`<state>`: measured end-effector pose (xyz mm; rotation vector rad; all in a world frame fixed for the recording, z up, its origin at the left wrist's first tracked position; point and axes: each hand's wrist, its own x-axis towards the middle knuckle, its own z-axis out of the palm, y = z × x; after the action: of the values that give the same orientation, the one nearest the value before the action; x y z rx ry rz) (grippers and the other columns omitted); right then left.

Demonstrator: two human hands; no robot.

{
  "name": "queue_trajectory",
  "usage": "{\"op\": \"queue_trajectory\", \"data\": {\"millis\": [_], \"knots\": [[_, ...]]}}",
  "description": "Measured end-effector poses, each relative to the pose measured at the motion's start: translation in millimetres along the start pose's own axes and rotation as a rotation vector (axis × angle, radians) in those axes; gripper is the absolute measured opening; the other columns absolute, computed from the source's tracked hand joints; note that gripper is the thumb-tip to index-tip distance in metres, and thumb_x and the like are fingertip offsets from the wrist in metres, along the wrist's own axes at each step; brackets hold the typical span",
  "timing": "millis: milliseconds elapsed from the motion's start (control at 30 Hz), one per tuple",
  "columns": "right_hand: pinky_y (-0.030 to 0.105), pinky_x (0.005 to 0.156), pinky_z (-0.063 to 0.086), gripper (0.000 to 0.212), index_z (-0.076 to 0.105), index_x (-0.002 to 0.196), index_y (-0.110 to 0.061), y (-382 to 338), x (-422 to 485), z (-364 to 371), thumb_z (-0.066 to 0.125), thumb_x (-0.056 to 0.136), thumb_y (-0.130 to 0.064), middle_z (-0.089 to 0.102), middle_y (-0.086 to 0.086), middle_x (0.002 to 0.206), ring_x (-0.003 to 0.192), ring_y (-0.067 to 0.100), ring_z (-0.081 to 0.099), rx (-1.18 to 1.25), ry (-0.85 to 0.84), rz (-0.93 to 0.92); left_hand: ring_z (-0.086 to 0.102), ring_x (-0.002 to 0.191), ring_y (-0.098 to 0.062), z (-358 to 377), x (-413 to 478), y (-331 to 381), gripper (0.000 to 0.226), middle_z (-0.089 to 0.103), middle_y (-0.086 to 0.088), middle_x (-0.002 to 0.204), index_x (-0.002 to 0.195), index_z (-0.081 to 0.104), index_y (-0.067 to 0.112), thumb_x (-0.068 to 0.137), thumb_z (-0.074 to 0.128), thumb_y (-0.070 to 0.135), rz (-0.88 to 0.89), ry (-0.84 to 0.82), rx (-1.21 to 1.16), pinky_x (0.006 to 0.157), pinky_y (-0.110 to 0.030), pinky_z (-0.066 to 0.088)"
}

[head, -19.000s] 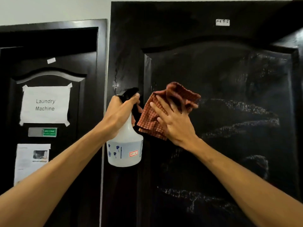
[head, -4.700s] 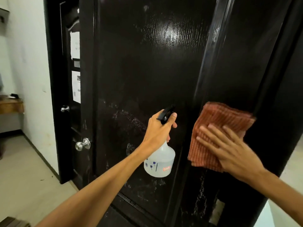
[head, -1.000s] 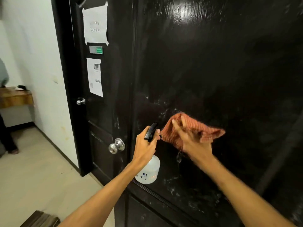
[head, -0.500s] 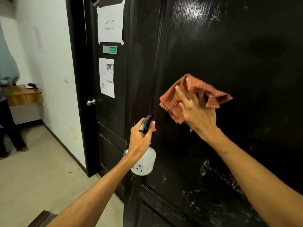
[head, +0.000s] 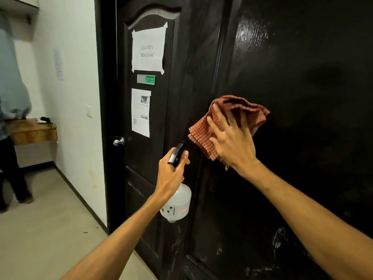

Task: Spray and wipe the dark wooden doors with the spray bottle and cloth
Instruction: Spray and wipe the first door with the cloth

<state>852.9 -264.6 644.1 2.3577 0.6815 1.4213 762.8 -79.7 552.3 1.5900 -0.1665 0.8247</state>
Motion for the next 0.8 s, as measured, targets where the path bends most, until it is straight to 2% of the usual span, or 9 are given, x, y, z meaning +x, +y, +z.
{"op": "queue_trajectory", "data": {"millis": [100, 200, 267, 400, 500, 567, 667, 733, 800], "knots": [[0.059, 0.125, 0.011, 0.073, 0.013, 0.165, -0.027, -47.9, -35.8, 32.0, 0.044, 0.102, -0.047, -0.006, 0.009, 0.173, 0.159, 0.033, -0.001, -0.029, -0.13, -0.205, 0.049, 0.045, -0.024, -18.9, 18.0, -5.7, 0.024, 0.065, -0.025, 0.084, 0.097, 0.063, 0.004, 0.106, 0.059, 0.027, 0.018, -0.043, -0.038, 0.042, -0.029, 0.045], [0.05, 0.106, 0.043, 0.073, 0.013, 0.164, -0.037, -64.5, -34.3, 48.7, 0.046, 0.101, -0.05, 0.039, 0.011, 0.161, 0.137, 0.04, 0.049, -0.021, -0.167, -0.215, 0.05, 0.044, -0.018, -39.8, 37.8, -13.7, 0.021, 0.068, -0.019, 0.084, 0.1, 0.064, 0.007, 0.106, 0.059, 0.026, 0.044, -0.078, -0.045, 0.043, -0.03, 0.047], [0.045, 0.095, 0.047, 0.067, 0.017, 0.162, -0.041, -57.7, 10.9, 37.0, 0.045, 0.102, -0.051, 0.058, 0.006, 0.145, 0.118, 0.036, 0.061, -0.036, -0.081, -0.124, 0.049, 0.047, -0.023, -50.0, 51.3, -17.6, 0.018, 0.066, -0.02, 0.083, 0.105, 0.065, 0.01, 0.105, 0.06, 0.027, 0.043, -0.102, -0.062, 0.044, -0.034, 0.046], [0.053, 0.118, 0.026, 0.063, 0.015, 0.164, -0.034, -61.2, 86.3, 19.2, 0.038, 0.106, -0.045, 0.007, 0.006, 0.173, 0.154, 0.035, 0.024, -0.037, -0.015, -0.006, 0.049, 0.048, -0.032, -67.3, 76.6, -23.8, 0.017, 0.066, -0.018, 0.083, 0.106, 0.065, 0.012, 0.105, 0.059, 0.028, 0.063, -0.119, -0.071, 0.044, -0.035, 0.046], [0.06, 0.123, 0.007, 0.072, 0.02, 0.164, -0.025, -100.0, 46.4, 46.1, 0.046, 0.101, -0.046, 0.001, 0.009, 0.173, 0.159, 0.032, 0.001, -0.069, -0.075, -0.157, 0.05, 0.05, -0.033, -78.8, 86.8, -27.3, 0.017, 0.061, -0.024, 0.08, 0.102, 0.066, 0.016, 0.104, 0.061, 0.032, 0.079, -0.139, -0.103, 0.047, -0.04, 0.048], [0.058, 0.119, 0.027, 0.076, 0.03, 0.162, -0.023, -116.0, 8.4, 64.5, 0.056, 0.094, -0.043, 0.022, 0.013, 0.169, 0.154, 0.035, 0.025, -0.092, -0.157, -0.258, 0.052, 0.051, -0.025, -85.0, 90.2, -32.3, 0.014, 0.064, -0.023, 0.082, 0.103, 0.066, 0.017, 0.105, 0.06, 0.029, 0.083, -0.152, -0.096, 0.048, -0.038, 0.048], [0.054, 0.101, 0.05, 0.055, 0.053, 0.147, -0.014, -97.3, 33.0, 62.2, 0.061, 0.093, -0.023, 0.062, 0.02, 0.137, 0.123, 0.043, 0.06, -0.094, -0.203, -0.308, 0.052, 0.049, -0.023, -91.7, 95.2, -38.7, 0.012, 0.068, -0.017, 0.086, 0.105, 0.065, 0.017, 0.105, 0.059, 0.027, 0.062, -0.164, -0.079, 0.045, -0.03, 0.048], [0.052, 0.095, 0.051, 0.045, 0.058, 0.139, -0.012, -64.0, 93.4, 34.9, 0.057, 0.095, -0.022, 0.067, 0.021, 0.124, 0.11, 0.046, 0.065, -0.069, -0.075, -0.178, 0.053, 0.048, -0.023, -93.3, 99.5, -39.4, 0.016, 0.07, -0.006, 0.084, 0.101, 0.065, 0.013, 0.105, 0.059, 0.027, 0.057, -0.157, -0.074, 0.045, -0.028, 0.049], [0.051, 0.101, 0.048, 0.057, 0.042, 0.153, -0.018, -21.1, 158.4, -9.8, 0.053, 0.098, -0.025, 0.054, 0.014, 0.147, 0.124, 0.043, 0.058, -0.042, 0.019, 0.033, 0.055, 0.048, -0.019, -92.7, 104.9, -35.8, 0.018, 0.07, -0.001, 0.086, 0.1, 0.065, 0.011, 0.105, 0.059, 0.028, 0.066, -0.152, -0.074, 0.046, -0.026, 0.05]]}}
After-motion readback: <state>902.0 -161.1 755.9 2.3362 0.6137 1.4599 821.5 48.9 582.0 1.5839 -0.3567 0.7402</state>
